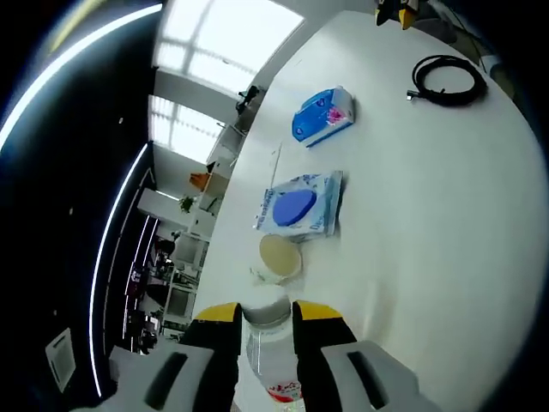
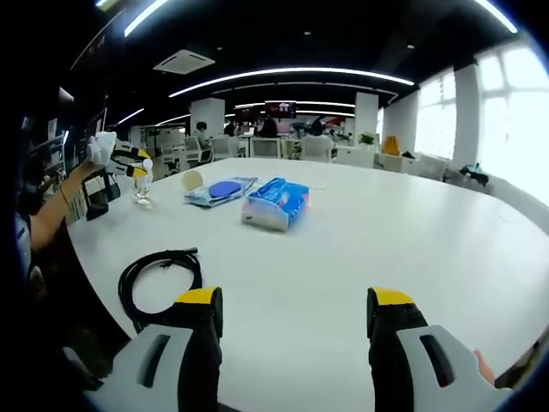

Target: Arrange the tabletop items into an orderly group along one side of the table until the central work area is clear of visible clutter.

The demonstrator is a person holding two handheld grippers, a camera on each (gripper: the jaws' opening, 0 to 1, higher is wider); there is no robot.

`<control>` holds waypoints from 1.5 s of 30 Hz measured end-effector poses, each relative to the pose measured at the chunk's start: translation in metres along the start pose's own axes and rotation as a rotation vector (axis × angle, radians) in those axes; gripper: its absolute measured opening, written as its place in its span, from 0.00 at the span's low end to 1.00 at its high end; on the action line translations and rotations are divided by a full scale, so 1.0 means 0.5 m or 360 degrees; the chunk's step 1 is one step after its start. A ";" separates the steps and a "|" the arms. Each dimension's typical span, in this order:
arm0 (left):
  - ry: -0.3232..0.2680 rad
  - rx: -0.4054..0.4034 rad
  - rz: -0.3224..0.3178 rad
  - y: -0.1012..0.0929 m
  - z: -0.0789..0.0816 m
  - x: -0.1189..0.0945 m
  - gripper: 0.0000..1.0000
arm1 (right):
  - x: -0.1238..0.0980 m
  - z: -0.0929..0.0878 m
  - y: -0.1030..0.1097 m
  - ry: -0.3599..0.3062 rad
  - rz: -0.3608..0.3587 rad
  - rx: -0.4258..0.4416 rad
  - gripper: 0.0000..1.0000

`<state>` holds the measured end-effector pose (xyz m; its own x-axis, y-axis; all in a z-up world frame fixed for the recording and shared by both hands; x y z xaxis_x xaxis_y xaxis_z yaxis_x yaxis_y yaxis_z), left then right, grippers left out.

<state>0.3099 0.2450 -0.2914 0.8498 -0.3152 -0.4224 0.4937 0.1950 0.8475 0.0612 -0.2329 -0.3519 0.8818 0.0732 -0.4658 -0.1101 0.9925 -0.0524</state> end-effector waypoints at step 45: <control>-0.0026 -0.0541 0.0132 0.089 -0.109 -0.040 0.22 | 0.006 0.005 0.015 -0.0020 -0.0001 -0.0001 0.66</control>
<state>0.3250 0.3108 -0.2627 0.8879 -0.2998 -0.3488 0.4586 0.5181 0.7220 0.0640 -0.2249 -0.3515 0.8877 0.0738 -0.4545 -0.1098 0.9925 -0.0533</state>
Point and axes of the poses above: the point that each gripper's makers call its tool centre point, and the gripper's own axes: x roughly forward along the fingers, y roughly to its left, z roughly out of its top, the point moved 9 cm from there along -x, roughly backward along the fingers, and after that the axes turned 5 degrees about y, right-handed, at the moved point
